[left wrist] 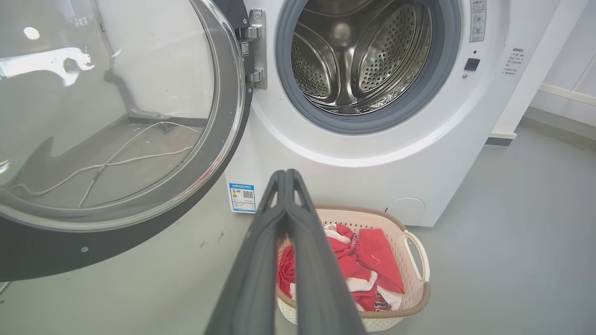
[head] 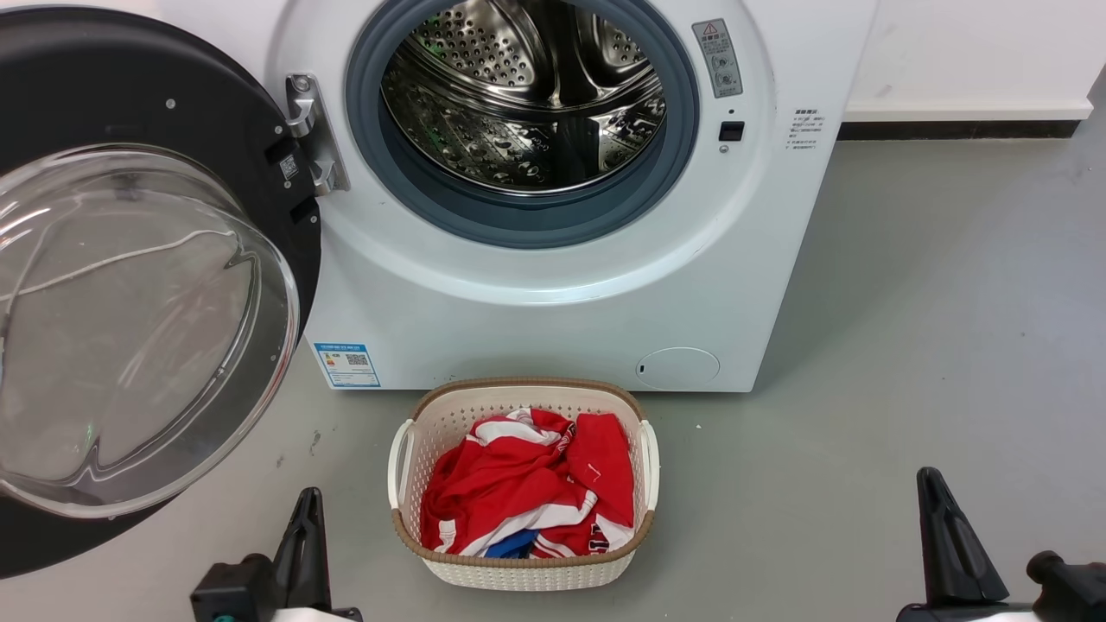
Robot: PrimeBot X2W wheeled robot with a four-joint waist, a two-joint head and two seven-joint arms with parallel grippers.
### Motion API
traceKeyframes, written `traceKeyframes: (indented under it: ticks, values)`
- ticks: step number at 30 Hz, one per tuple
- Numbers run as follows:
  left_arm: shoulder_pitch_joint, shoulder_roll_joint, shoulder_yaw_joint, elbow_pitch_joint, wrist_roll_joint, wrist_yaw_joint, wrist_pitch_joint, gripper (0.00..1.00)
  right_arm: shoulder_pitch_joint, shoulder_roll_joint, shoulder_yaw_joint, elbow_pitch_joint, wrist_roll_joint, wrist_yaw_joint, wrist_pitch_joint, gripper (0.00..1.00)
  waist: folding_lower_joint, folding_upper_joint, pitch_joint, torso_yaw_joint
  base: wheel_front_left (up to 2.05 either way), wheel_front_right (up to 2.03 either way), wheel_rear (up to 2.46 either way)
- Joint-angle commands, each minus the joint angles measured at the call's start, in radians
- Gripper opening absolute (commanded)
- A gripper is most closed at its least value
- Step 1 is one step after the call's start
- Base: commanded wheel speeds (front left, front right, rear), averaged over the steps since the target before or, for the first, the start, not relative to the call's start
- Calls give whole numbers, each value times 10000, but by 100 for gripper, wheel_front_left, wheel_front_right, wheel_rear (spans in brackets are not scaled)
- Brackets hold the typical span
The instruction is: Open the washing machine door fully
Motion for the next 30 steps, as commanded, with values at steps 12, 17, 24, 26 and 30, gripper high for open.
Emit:
traceKeyframes:
  ticks: [12, 17, 24, 26, 30]
  values:
    - [-530, 5, 188, 39, -2689, -256, 575, 0, -594, -182, 77, 300, 2688, 0, 456, 0, 0, 0, 17, -3, 0, 0, 0]
    - [-649, 5, 242, 109, -3603, -342, 785, 0, -761, -221, 90, 442, 3584, 0, 630, 0, 0, 0, 23, -3, 0, 0, 0]
    - [-810, 4, 324, 213, -4796, -449, 1069, 0, -975, -265, 96, 629, 4744, 0, 870, 0, 0, 0, 31, -5, 0, 0, 0]
    - [-861, 4, 346, 240, -5113, -479, 1147, 0, -1038, -275, 95, 675, 5053, 0, 934, 0, 0, 0, 34, -5, 0, 0, 0]
    - [-948, 4, 390, 296, -5739, -537, 1297, 0, -1145, -292, 92, 775, 5659, 0, 1063, 0, 0, 0, 38, -5, 0, 0, 0]
